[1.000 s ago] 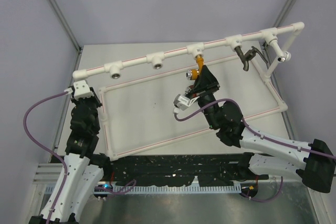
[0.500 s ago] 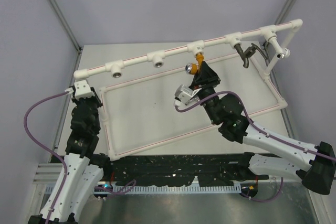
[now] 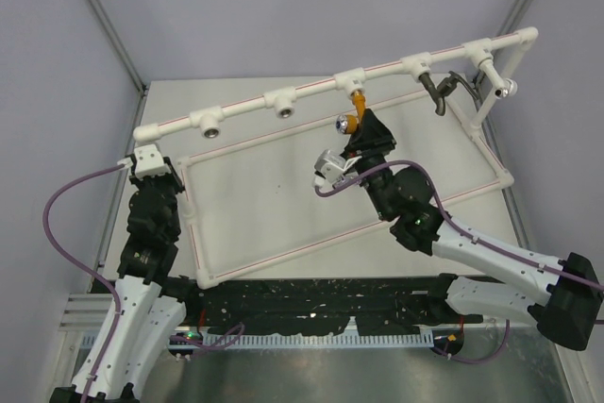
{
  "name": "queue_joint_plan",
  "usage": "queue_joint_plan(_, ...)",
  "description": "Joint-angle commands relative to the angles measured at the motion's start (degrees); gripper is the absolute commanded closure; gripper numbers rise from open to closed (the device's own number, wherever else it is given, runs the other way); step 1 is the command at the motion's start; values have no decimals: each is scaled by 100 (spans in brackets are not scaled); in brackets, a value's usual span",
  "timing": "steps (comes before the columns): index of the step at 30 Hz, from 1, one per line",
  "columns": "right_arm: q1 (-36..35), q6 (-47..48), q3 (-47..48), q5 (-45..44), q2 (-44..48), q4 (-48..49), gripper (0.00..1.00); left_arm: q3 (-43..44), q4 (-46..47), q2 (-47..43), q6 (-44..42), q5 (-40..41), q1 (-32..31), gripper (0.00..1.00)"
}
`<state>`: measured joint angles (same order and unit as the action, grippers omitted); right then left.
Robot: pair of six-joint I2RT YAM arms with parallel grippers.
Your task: Install the water faucets
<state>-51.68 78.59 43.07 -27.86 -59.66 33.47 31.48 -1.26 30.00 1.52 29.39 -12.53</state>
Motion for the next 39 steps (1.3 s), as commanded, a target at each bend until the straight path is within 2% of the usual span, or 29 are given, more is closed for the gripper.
queue_joint_plan(1,211,1105,-159,-62,-230,63,95,95,-226,-12,-126,-240,-91,100)
queue_joint_plan(10,413,1878,131,123,50,-991,95,139,-278,32,-380,-117,-91,100)
queue_joint_plan(17,879,2011,272,465,446,-1834,95,165,-419,24,-319,-82,-91,100)
queue_joint_plan(28,791,2301,658,272,420,-2258,95,156,-454,-99,-284,-117,-126,100)
queue_joint_plan(32,467,2030,1026,79,297,-2589,95,156,-446,-117,-275,-135,-144,100)
queue_joint_plan(36,194,1082,1607,-62,148,-3311,95,165,-472,-144,-257,-135,-144,100)
queue_joint_plan(39,80,860,1644,-167,130,-3312,95,174,-481,-144,-240,-152,-153,100)
